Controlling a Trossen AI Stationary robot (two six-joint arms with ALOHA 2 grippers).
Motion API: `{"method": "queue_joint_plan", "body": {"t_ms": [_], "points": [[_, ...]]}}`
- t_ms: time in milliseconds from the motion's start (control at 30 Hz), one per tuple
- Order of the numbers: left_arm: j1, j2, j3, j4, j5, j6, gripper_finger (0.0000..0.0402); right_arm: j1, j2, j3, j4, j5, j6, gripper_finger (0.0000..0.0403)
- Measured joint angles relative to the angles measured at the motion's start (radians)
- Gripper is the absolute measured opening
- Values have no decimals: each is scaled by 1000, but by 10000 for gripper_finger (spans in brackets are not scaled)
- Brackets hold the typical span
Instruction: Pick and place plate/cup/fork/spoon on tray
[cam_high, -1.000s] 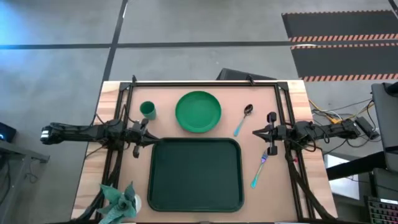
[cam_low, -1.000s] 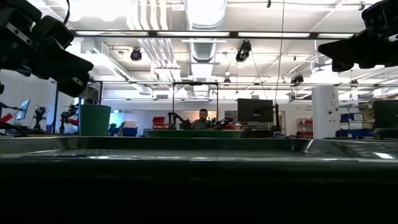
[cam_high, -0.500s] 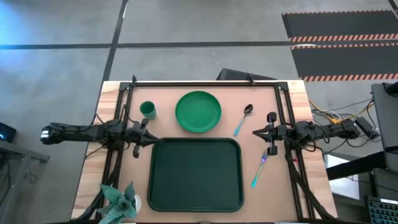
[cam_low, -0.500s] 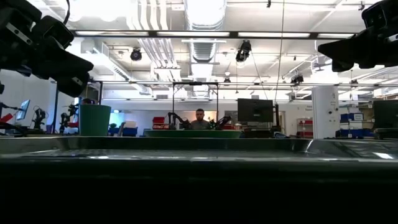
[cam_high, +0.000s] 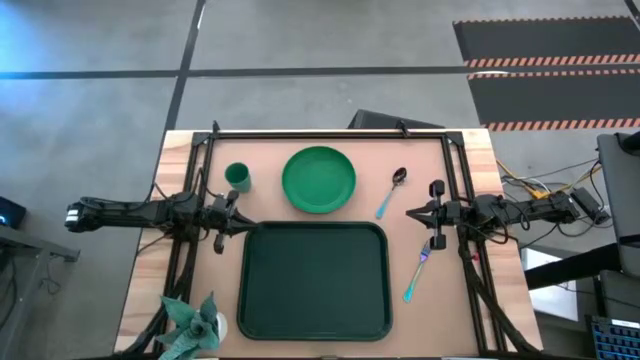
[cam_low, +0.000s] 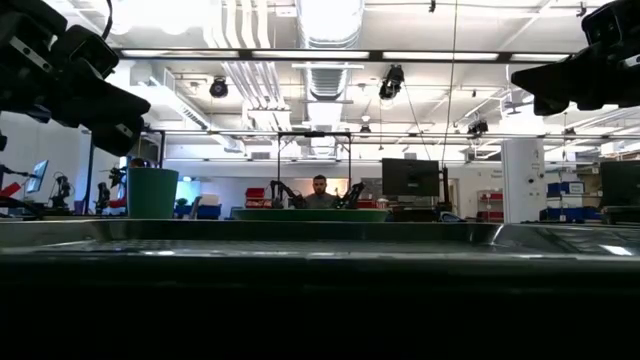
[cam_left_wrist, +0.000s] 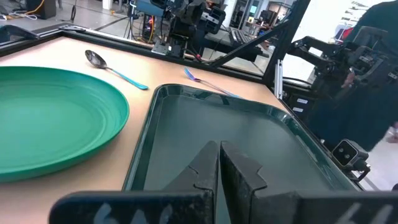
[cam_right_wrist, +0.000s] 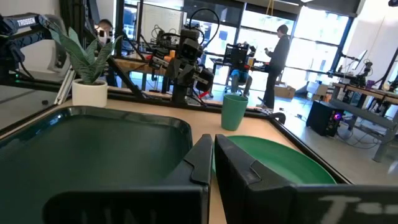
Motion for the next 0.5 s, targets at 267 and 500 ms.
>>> {"method": "queue_joint_plan", "body": {"t_ms": [267,500], "points": [[0,0,0,0,0,0,0,0,0,0,0,0,16,9],[0,0,0,0,0,0,0,1,0,0,3,-40,375,9]]}}
